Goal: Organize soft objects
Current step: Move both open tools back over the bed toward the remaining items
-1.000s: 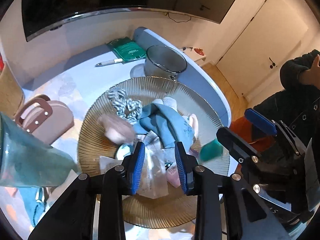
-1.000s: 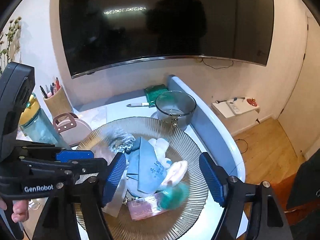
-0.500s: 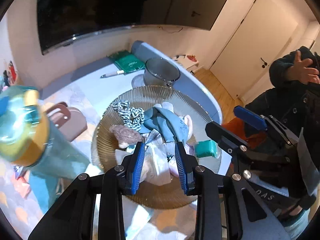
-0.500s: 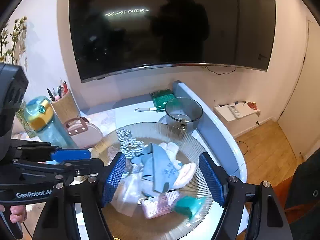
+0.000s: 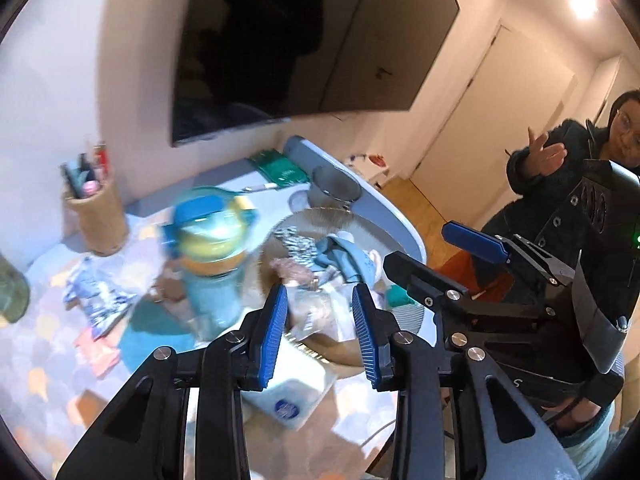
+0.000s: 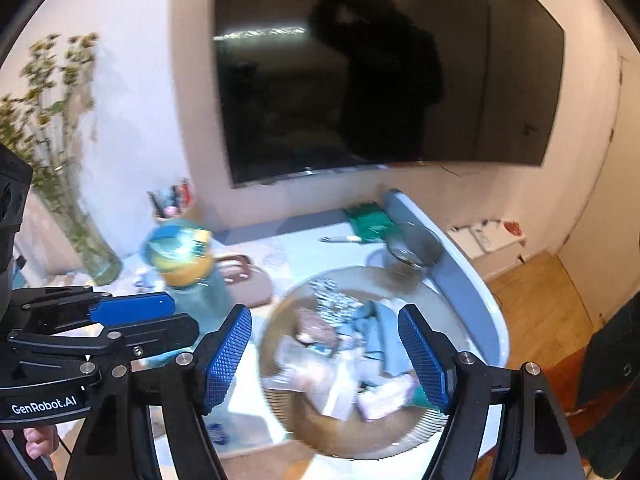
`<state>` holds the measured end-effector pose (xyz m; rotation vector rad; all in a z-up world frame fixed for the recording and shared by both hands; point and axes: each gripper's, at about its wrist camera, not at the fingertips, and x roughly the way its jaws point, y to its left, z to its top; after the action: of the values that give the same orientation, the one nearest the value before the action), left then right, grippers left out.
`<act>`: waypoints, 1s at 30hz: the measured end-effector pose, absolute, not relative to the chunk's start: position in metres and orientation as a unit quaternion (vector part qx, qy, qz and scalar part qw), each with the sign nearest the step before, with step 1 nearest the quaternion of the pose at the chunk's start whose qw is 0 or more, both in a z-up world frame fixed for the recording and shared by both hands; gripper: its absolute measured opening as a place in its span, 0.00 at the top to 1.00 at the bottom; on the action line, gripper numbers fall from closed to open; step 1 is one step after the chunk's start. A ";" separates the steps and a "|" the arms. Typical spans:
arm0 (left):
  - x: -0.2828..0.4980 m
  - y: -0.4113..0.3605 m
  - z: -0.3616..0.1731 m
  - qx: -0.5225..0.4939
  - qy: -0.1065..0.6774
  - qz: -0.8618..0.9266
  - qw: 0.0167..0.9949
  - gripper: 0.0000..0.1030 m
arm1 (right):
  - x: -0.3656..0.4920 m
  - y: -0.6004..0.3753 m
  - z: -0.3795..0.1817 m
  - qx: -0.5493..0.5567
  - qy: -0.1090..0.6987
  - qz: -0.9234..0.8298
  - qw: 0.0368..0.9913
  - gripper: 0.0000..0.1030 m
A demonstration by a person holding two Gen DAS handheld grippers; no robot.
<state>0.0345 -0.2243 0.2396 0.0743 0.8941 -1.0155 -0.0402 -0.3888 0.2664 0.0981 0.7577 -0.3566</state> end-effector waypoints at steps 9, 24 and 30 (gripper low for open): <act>0.054 -0.126 0.233 -0.008 0.421 -0.398 0.815 0.68 | -0.005 -0.302 0.270 0.018 0.369 -0.092 0.925 0.28; 0.080 -0.015 0.180 -0.058 0.475 -0.283 0.831 0.66 | 0.058 -0.201 0.209 -0.013 0.419 0.026 0.908 0.28; 0.088 -0.003 0.128 -0.062 0.523 -0.248 0.813 0.44 | 0.058 -0.196 0.160 0.024 0.440 0.072 0.895 0.28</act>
<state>0.0878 -0.0025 0.1279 -0.1329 1.1163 -0.5284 0.0580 -0.1957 0.1601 0.0489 0.9115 0.1498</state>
